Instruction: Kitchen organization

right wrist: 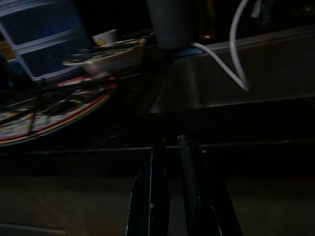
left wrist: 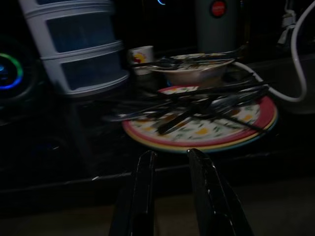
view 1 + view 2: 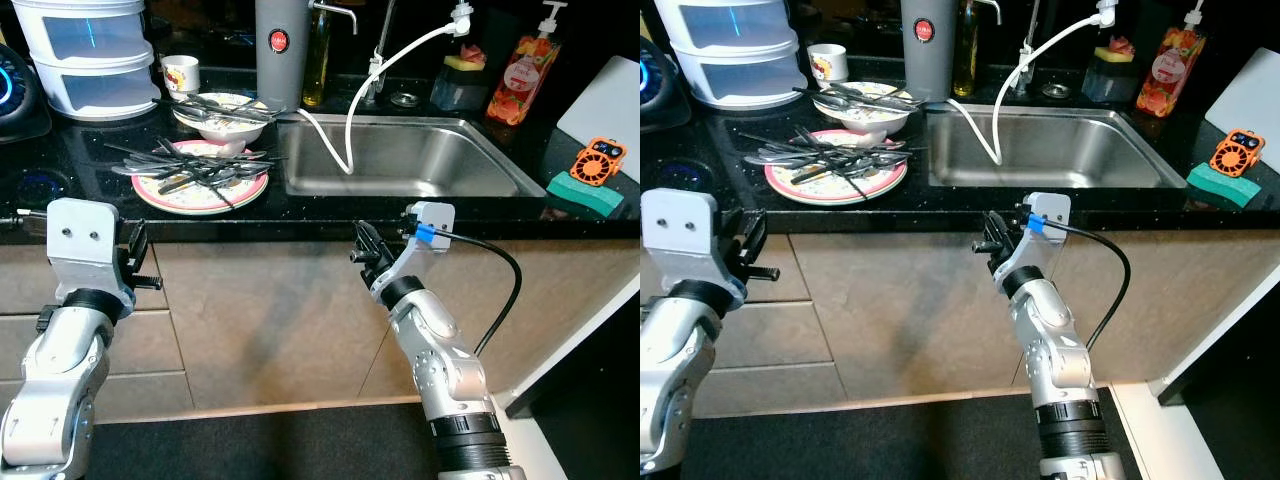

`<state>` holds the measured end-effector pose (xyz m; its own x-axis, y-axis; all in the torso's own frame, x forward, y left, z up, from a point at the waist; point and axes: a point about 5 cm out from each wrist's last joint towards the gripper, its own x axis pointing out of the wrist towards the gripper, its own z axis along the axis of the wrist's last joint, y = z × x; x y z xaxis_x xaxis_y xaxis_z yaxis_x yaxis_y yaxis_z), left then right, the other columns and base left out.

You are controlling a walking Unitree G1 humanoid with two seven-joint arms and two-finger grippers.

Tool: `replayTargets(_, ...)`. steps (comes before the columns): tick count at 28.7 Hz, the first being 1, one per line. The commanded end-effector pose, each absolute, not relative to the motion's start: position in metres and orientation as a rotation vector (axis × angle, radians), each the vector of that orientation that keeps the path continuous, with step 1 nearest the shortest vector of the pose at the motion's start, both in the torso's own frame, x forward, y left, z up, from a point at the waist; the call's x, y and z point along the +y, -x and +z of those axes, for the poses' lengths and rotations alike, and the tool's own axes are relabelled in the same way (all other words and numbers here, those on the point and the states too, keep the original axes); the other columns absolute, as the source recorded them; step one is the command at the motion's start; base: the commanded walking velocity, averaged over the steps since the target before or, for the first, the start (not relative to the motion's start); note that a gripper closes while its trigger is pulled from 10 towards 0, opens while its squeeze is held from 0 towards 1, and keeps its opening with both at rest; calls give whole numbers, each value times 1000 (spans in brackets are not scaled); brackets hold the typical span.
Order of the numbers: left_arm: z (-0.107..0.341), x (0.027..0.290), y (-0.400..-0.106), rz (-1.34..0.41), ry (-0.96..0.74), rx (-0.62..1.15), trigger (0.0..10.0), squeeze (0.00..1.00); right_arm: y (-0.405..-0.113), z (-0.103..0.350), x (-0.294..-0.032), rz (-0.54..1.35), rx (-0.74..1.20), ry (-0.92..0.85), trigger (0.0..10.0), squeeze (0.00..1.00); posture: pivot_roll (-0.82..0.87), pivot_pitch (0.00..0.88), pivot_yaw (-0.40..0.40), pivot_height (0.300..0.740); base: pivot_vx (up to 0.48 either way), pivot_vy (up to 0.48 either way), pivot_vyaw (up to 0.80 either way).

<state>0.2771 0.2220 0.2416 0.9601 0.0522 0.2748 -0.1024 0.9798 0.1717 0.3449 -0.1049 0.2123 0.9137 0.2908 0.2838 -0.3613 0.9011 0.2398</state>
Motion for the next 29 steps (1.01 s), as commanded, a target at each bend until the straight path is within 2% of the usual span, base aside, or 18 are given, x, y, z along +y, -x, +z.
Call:
replayTargets(1, 245, 222, -276, 74, -193, -276, 10000, 0, -344, 211, -105, 339, -237, -282, 10000, 0, 30, 107, -58, 740, 375, 0, 0)
replayTargets(15, 282, 228, -277, 117, -248, -394, 10000, 0, -344, 219, -103, 347, -265, -300, 10000, 0, 35, 108, -60, 740, 370, 0, 0)
replayTargets(26, 281, 225, -277, 106, -235, -390, 10000, 0, -343, 219, -103, 348, -264, -299, 10000, 0, 31, 112, -59, 740, 331, 0, 0)
replayTargets(29, 277, 223, -278, 93, -178, -354, 10000, 0, -343, 219, -103, 352, -261, -296, 10000, 0, 31, 108, -60, 740, 97, 0, 0)
